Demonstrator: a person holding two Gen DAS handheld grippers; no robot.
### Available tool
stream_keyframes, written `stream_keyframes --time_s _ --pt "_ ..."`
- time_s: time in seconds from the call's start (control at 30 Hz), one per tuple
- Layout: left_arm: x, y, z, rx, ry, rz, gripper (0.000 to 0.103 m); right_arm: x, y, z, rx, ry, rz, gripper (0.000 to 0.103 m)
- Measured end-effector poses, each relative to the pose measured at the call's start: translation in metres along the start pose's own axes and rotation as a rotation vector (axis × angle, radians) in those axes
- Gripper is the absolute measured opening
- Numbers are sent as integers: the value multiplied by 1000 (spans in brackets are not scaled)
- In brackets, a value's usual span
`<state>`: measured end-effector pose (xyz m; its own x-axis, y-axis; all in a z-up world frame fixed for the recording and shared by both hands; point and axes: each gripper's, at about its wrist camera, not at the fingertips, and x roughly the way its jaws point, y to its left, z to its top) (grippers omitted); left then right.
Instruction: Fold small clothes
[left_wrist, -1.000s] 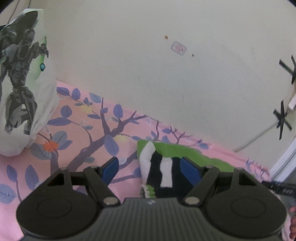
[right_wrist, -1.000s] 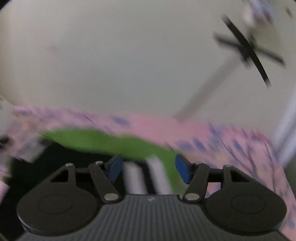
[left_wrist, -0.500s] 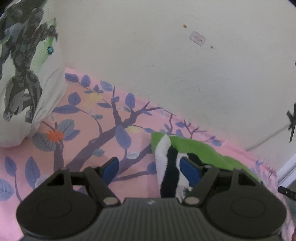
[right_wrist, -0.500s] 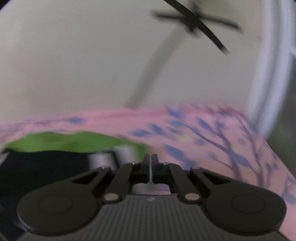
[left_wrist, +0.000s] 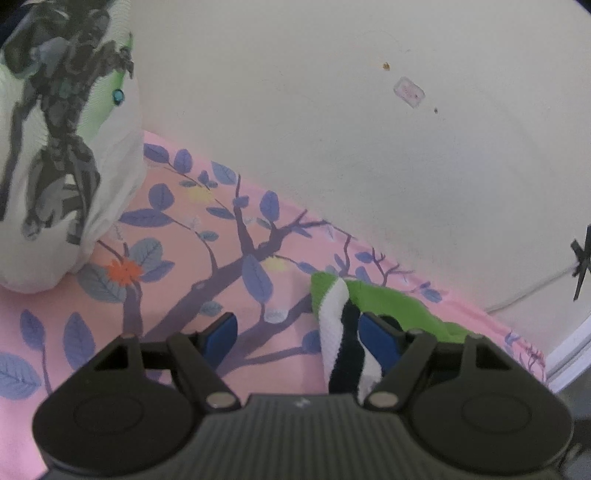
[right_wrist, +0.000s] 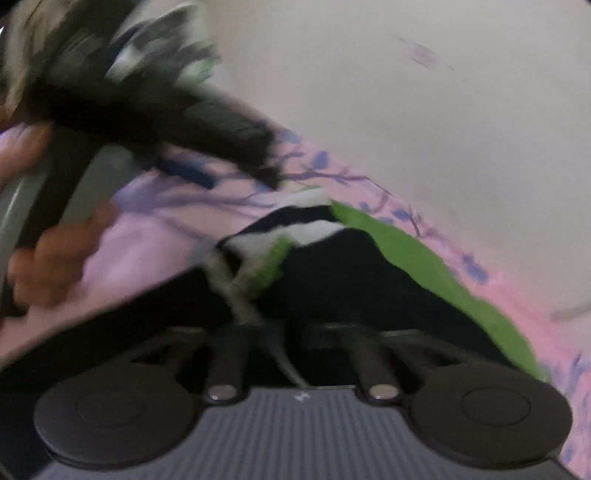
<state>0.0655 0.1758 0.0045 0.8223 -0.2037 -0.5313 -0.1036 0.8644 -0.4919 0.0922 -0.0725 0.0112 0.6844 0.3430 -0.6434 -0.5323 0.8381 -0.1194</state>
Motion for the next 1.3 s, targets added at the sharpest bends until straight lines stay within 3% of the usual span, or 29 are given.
stream_keyframes --time_s 0.1,0.23,0.3,0.37,0.43,0.47,0.57,0.63,0.7,0.77,0.8,0.83,0.87,0.9,0.93,0.97,1.03,1.1,1.2,1.23,1.27,1.3 --pt "-4 4 4 -48 -20 -23 74 -32 -41 35 162 -157 -114 0" --pt "-7 4 5 -56 -30 -31 74 -35 -63 63 314 -248 -84 0" --pt "-8 4 6 -55 -32 -33 74 -11 -48 57 313 -206 -13 5" --pt "-6 5 6 -51 -26 -32 75 27 -30 44 289 -89 69 34" --pt "-5 5 5 -42 -16 -29 75 58 -19 24 277 56 112 46" --pt "-4 5 4 -40 -10 -27 75 59 -18 17 275 63 107 45" --pt "-2 2 3 -29 -3 -48 75 21 -40 6 327 -36 73 52" --pt "1 -5 -1 3 6 -59 75 -15 -71 0 379 -113 11 53" --pt "7 -16 -7 54 26 -70 75 -34 -104 -15 422 -124 -78 56" --pt "14 -28 -14 123 53 -71 75 -38 -140 -39 471 -53 -177 56" --pt "20 -34 -18 165 67 -49 74 -32 -157 -54 456 12 -297 55" --pt "26 -39 -21 202 91 -18 73 -17 -174 -70 393 113 -492 64" --pt "27 -44 -22 237 88 -2 73 -21 -192 -85 409 64 -549 87" --pt "26 -43 -24 242 89 -6 73 -30 -212 -90 540 67 -525 85" --pt "26 -40 -24 234 92 -10 73 -41 -224 -93 654 61 -515 68" --pt "25 -37 -23 219 90 -20 73 -51 -225 -94 684 43 -497 56" --pt "25 -32 -22 190 86 -40 74 -78 -207 -93 628 -27 -488 64" --pt "24 -29 -21 174 82 -52 77 -99 -185 -100 594 -58 -441 66" --pt "22 -28 -20 153 73 -65 78 -114 -156 -117 554 -32 -335 65" --pt "22 -27 -19 144 72 -68 78 -114 -146 -124 526 -16 -319 60" --pt "21 -25 -19 135 69 -69 78 -110 -141 -129 492 11 -339 35" --pt "21 -26 -18 129 70 -67 78 -98 -144 -139 460 61 -403 23"
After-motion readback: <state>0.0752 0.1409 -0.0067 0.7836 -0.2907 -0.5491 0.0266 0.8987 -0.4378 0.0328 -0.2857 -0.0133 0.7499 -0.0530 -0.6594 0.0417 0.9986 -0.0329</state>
